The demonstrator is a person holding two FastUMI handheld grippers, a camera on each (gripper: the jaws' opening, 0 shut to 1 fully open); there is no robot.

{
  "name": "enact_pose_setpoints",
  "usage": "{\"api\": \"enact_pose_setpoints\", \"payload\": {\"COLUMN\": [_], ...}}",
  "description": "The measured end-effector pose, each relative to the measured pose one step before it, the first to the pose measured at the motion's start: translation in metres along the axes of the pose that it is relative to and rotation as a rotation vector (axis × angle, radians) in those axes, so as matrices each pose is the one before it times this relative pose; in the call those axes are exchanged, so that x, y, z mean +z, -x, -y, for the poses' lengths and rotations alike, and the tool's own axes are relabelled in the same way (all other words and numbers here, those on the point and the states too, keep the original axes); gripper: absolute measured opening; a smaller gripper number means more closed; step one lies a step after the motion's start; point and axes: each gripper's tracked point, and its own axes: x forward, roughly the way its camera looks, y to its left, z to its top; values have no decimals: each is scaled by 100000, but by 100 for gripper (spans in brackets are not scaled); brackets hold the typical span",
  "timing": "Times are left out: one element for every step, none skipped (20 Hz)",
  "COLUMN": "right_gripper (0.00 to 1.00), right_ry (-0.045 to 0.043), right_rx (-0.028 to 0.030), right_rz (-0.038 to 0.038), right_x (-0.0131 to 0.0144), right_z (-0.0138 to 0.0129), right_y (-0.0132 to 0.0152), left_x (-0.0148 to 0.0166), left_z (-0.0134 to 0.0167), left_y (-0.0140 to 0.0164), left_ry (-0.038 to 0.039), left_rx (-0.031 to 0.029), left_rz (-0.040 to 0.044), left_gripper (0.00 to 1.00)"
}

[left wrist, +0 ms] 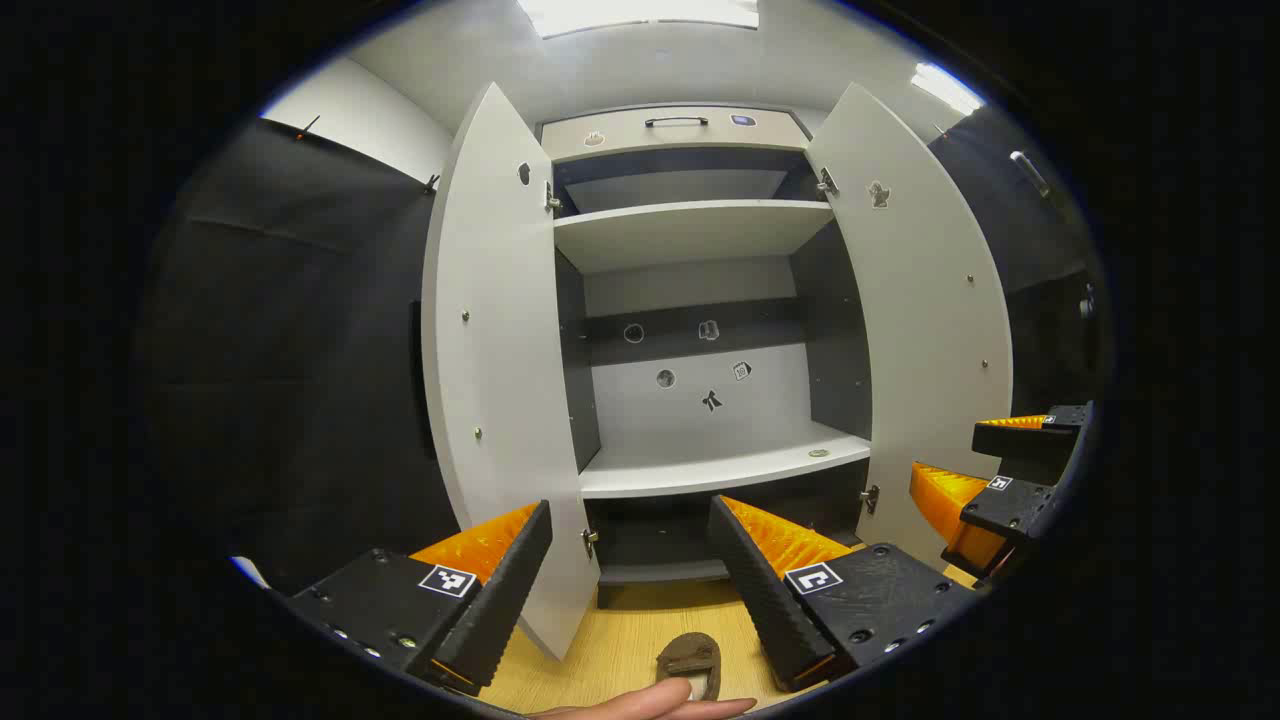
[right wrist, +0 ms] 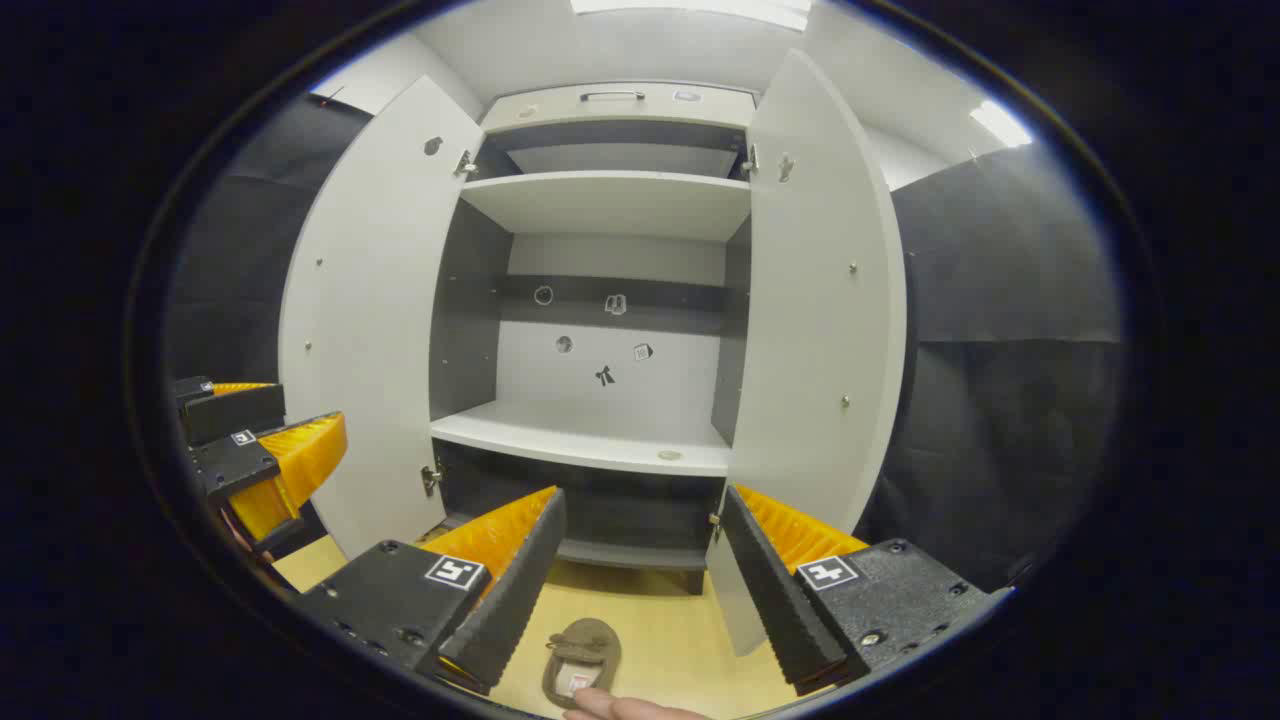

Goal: Grab one shoe with the right hand and put it into the shoe cabinet, grab the other shoe with the left hand and put it into the shoe cabinet; then close the right door with the right hand and the left door with the left hand.

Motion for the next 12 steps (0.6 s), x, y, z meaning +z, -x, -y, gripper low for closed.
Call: {"api": "enact_pose_setpoints", "payload": {"right_gripper": [99, 99, 99, 99, 99, 99, 99, 99, 99, 99, 100, 100], "right_ry": [220, 70, 11, 279, 236, 434, 810, 760, 372, 342, 93, -113], "right_rx": [74, 60, -15, -109, -112, -110, -110, -360, -787, -216, -494, -14], "right_rz": [-41, 310, 400, 288, 423, 247, -227, 399, 1035, -42, -565, -801], "right_x": [54, 96, 225, 56, 171, 38, 70, 121, 353, 20, -45, -187], "right_z": [-100, -64, -58, -48, 11, -75, 30, 47, 155, 86, 103, 151], "right_y": [12, -4, -77, 8, 0, -81, -129, -70, -233, -267, -274, -103], "left_x": [-24, 87, -22, 21, -42, 118, 213, 77, 122, -62, -358, -271], "left_z": [-67, -122, -91, -77, -92, -22, -182, -113, 71, 118, 222, 5], "left_y": [96, 46, 15, 19, 86, 12, -94, 9, -19, -129, -100, -107], "left_ry": [-288, -173, 116, 134, -35, -187, -302, -284, 414, 482, -86, -99], "left_rx": [176, 293, -75, 34, -115, -73, 192, -218, -653, -695, -493, -40], "left_rz": [33, 201, -22, -108, 99, 761, 598, 387, 1070, 186, -1359, -1272], "left_gripper": [96, 96, 96, 96, 96, 96, 96, 96, 96, 96, 96, 96]}}
